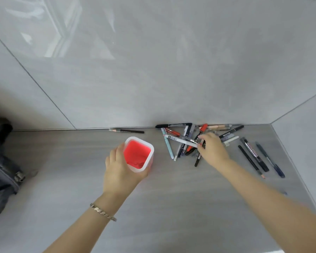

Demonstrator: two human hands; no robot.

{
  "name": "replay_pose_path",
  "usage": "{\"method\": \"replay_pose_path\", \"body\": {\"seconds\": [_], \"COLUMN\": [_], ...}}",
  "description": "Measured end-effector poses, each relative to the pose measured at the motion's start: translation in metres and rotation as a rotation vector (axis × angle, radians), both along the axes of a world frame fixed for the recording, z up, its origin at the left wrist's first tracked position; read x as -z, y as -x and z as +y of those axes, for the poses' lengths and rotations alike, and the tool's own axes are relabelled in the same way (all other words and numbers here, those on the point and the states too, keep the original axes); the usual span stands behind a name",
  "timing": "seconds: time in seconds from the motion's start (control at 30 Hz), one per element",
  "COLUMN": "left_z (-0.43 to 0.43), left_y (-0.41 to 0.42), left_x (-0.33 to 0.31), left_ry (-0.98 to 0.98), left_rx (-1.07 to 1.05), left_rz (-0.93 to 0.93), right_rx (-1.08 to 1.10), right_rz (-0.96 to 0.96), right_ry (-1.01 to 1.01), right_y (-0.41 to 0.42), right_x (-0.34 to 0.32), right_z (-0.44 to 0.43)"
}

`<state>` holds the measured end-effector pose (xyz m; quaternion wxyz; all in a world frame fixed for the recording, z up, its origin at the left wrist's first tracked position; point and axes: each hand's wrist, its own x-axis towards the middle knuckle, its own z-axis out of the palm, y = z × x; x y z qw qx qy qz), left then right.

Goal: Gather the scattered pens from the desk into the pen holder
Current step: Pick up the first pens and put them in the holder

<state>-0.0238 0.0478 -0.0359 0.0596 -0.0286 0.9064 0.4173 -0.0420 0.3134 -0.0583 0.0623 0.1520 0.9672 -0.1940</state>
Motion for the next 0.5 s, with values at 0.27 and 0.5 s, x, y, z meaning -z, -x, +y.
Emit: {"method": "replay_pose_path", "body": {"seconds": [0.27,0.5], "left_z": [0.035,0.036], "left_y": [0.002,-0.007], "left_x": [0.011,0.022], "left_ry": [0.096,0.264], "left_rx": [-0.062,0.024], "left_rz": [-0.007,-0.006], "right_rx": [-0.365,-0.127], "right_rz": [-0.175,0.023], "right_ry": [-0.298,0.332], "right_y": [0.043,0.007], "right_x": [0.033,0.003], "right_z": [-0.02,-0.004]}}
